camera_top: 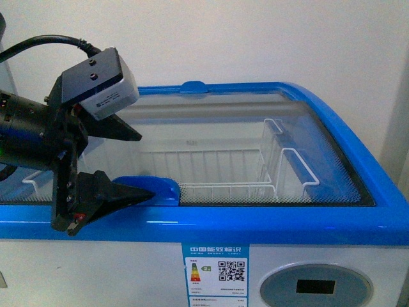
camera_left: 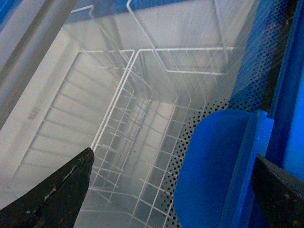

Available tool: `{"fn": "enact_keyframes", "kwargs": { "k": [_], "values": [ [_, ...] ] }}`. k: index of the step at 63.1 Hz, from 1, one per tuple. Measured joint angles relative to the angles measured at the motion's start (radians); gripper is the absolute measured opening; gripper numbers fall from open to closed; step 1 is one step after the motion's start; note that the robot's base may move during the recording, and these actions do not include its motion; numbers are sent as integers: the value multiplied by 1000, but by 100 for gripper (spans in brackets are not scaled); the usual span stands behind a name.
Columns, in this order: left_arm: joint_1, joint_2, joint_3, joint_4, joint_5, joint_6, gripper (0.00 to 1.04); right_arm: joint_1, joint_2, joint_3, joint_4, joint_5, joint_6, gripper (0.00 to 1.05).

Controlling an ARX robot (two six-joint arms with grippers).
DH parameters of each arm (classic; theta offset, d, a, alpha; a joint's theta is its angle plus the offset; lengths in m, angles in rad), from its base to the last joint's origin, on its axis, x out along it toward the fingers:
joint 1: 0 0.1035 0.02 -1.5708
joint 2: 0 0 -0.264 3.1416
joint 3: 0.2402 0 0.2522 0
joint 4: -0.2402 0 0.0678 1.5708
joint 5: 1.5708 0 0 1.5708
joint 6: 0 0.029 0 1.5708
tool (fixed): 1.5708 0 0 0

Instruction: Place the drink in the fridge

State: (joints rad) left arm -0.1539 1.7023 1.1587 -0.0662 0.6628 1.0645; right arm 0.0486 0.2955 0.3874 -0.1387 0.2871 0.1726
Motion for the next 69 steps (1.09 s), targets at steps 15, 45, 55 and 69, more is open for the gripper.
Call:
{"fn": "enact_keyframes", "kwargs": {
  "k": [15,45,55,69],
  "values": [
    [-10,90,103,43,11,-8,97,0,0,0,0,0,0,43],
    [-57,481,629,314,-360,-57,97,0,0,0,0,0,0,43],
    [-40,345,392,504,-539,-234,97,0,0,0,0,1,0,43],
    [60,-203,-120,426,-471,-707,96,-82,67,108,-253,-222,17,43]
  ]
}}
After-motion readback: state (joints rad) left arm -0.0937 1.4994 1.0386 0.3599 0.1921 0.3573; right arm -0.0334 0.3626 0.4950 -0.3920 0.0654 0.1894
